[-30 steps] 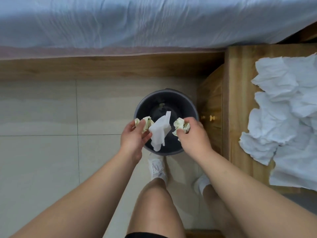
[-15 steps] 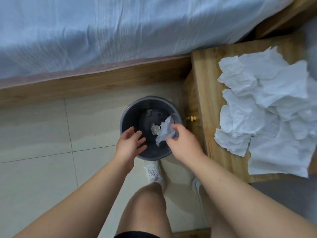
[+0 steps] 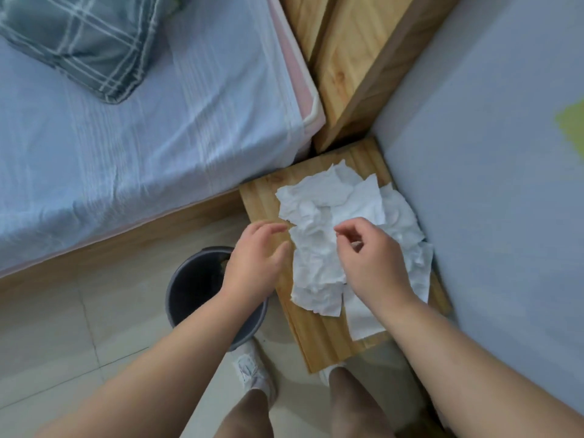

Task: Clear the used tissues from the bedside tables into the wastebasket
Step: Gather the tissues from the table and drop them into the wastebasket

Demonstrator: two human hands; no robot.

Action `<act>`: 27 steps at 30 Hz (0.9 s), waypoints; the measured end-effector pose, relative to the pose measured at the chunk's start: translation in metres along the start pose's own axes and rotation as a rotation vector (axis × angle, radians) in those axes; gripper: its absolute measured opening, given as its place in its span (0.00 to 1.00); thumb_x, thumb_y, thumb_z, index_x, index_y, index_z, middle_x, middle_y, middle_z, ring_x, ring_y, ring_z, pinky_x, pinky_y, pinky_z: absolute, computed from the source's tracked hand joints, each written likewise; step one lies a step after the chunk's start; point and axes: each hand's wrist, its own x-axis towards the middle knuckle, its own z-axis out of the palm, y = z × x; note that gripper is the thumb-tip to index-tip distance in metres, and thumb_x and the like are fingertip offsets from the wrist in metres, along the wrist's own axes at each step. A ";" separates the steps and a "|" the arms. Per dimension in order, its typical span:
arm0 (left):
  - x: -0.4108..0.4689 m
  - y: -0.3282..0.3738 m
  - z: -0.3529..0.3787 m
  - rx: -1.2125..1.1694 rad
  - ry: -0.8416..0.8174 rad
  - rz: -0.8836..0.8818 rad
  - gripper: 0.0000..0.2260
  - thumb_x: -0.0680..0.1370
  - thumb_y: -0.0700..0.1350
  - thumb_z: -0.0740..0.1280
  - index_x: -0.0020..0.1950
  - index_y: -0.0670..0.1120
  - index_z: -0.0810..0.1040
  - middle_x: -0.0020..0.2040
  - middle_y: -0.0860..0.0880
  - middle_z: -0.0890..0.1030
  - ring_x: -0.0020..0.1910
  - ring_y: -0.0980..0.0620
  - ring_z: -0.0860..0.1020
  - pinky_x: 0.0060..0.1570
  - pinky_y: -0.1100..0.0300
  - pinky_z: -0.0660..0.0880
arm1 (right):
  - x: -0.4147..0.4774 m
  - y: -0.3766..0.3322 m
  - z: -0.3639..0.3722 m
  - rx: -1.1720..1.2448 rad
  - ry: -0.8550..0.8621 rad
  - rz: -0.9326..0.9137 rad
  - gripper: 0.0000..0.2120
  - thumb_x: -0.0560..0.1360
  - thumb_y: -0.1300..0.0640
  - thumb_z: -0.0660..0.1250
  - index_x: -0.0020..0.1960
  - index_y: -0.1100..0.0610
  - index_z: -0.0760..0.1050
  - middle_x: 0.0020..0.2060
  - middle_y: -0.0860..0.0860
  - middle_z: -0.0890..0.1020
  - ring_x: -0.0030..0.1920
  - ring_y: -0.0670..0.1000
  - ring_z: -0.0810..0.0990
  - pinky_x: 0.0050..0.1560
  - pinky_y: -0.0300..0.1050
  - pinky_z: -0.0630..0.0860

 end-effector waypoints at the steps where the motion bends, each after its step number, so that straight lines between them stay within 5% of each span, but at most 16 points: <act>1: 0.012 0.013 0.006 0.125 -0.007 0.066 0.19 0.83 0.54 0.68 0.75 0.58 0.75 0.78 0.56 0.70 0.74 0.54 0.72 0.67 0.53 0.73 | 0.011 0.005 -0.008 -0.037 0.049 -0.017 0.09 0.80 0.57 0.66 0.57 0.46 0.81 0.51 0.40 0.84 0.53 0.40 0.79 0.50 0.35 0.76; 4: 0.043 0.036 0.024 0.308 -0.010 0.124 0.29 0.83 0.53 0.69 0.82 0.61 0.63 0.86 0.53 0.57 0.70 0.51 0.75 0.54 0.57 0.75 | 0.041 0.022 -0.018 -0.248 0.089 -0.068 0.20 0.77 0.67 0.65 0.67 0.55 0.80 0.66 0.50 0.81 0.68 0.53 0.74 0.66 0.47 0.73; 6: 0.056 0.039 0.036 0.346 -0.036 0.105 0.32 0.82 0.53 0.70 0.83 0.63 0.58 0.86 0.52 0.54 0.63 0.50 0.81 0.44 0.59 0.76 | 0.057 0.035 -0.020 -0.381 -0.049 -0.048 0.30 0.75 0.70 0.63 0.75 0.55 0.72 0.77 0.54 0.71 0.78 0.57 0.64 0.76 0.53 0.65; 9: 0.066 0.036 0.048 0.440 -0.060 0.111 0.34 0.81 0.50 0.70 0.84 0.61 0.58 0.85 0.50 0.60 0.67 0.46 0.79 0.48 0.56 0.79 | 0.071 0.059 -0.018 -0.566 -0.207 -0.010 0.37 0.75 0.71 0.63 0.81 0.50 0.62 0.83 0.52 0.58 0.83 0.57 0.49 0.81 0.59 0.54; 11: 0.066 0.031 0.053 0.522 -0.084 0.148 0.33 0.81 0.46 0.71 0.83 0.58 0.62 0.80 0.48 0.67 0.67 0.44 0.77 0.52 0.54 0.80 | 0.074 0.072 -0.016 -0.588 -0.190 -0.003 0.29 0.78 0.69 0.63 0.77 0.52 0.70 0.82 0.53 0.62 0.83 0.58 0.52 0.81 0.58 0.52; 13: 0.061 0.026 0.057 0.591 -0.108 0.224 0.30 0.81 0.41 0.70 0.81 0.54 0.67 0.73 0.46 0.73 0.61 0.43 0.78 0.49 0.51 0.81 | 0.074 0.078 -0.017 -0.551 -0.127 -0.027 0.18 0.79 0.69 0.62 0.65 0.58 0.81 0.75 0.55 0.74 0.81 0.60 0.60 0.80 0.58 0.56; 16: 0.055 0.023 0.056 0.492 -0.054 0.278 0.20 0.82 0.39 0.69 0.74 0.48 0.78 0.63 0.46 0.79 0.55 0.43 0.80 0.43 0.55 0.75 | 0.070 0.075 -0.022 -0.459 0.018 -0.070 0.10 0.77 0.70 0.64 0.52 0.63 0.83 0.54 0.59 0.84 0.68 0.65 0.76 0.68 0.60 0.72; 20: 0.047 0.025 0.047 0.244 0.032 0.152 0.10 0.84 0.46 0.69 0.64 0.50 0.85 0.54 0.52 0.79 0.48 0.53 0.78 0.44 0.60 0.74 | 0.065 0.063 -0.042 -0.415 0.118 -0.033 0.12 0.79 0.65 0.61 0.58 0.58 0.81 0.50 0.57 0.85 0.50 0.63 0.81 0.43 0.47 0.71; 23: 0.035 0.027 0.036 0.103 0.044 0.082 0.07 0.84 0.49 0.69 0.60 0.53 0.85 0.54 0.58 0.77 0.47 0.61 0.75 0.45 0.69 0.69 | 0.061 0.054 -0.060 -0.424 0.113 -0.053 0.15 0.82 0.62 0.60 0.62 0.54 0.82 0.47 0.59 0.87 0.46 0.65 0.83 0.41 0.49 0.73; 27: 0.013 0.025 0.017 -0.096 0.018 -0.026 0.04 0.84 0.50 0.69 0.53 0.57 0.84 0.47 0.57 0.82 0.44 0.56 0.80 0.41 0.59 0.74 | 0.053 0.041 -0.081 -0.471 0.057 -0.125 0.15 0.83 0.61 0.61 0.62 0.52 0.83 0.41 0.57 0.86 0.36 0.61 0.76 0.37 0.47 0.72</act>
